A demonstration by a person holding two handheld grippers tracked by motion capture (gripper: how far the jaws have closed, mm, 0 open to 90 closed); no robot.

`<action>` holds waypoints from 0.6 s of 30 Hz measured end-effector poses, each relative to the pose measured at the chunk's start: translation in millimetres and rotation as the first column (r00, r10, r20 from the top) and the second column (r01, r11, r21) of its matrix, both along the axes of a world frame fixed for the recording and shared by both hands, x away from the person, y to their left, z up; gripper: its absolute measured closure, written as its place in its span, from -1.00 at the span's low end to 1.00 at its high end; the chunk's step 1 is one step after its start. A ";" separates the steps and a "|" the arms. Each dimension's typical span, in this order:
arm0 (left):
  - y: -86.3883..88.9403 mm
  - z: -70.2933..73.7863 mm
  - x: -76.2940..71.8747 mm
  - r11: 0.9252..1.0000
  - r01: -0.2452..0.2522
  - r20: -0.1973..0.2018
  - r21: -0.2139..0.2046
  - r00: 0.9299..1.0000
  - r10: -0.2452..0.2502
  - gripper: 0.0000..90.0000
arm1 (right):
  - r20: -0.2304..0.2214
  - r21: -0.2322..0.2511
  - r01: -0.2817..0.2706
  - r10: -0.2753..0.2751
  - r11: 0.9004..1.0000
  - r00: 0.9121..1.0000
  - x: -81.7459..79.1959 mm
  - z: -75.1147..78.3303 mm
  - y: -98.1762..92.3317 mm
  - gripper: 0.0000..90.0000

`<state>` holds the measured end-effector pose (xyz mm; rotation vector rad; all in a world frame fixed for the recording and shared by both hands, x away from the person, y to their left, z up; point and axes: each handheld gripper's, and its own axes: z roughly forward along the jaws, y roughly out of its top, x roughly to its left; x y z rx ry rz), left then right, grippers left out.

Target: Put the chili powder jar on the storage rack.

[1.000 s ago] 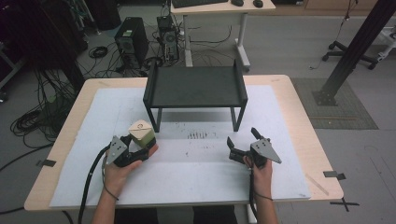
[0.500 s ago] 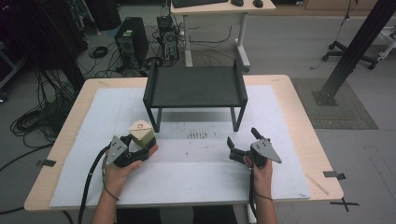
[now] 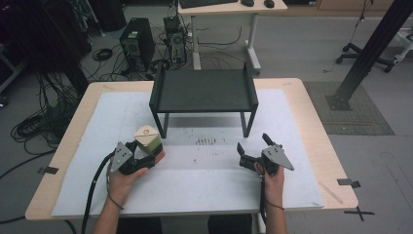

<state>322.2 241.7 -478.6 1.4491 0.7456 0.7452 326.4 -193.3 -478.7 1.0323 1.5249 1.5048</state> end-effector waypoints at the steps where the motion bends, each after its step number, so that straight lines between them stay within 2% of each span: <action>1: 0.1 0.0 0.1 1.000 0.001 -0.001 -0.001 1.000 -0.001 -0.35 | -0.001 0.001 -0.001 0.001 1.000 1.000 0.0 0.0 -0.1 -1.00; 18: 0.1 0.0 0.1 1.000 0.001 -0.001 -0.001 1.000 -0.001 -0.35 | 0.002 0.000 -0.014 0.014 1.000 1.000 -0.1 0.0 -0.5 -0.99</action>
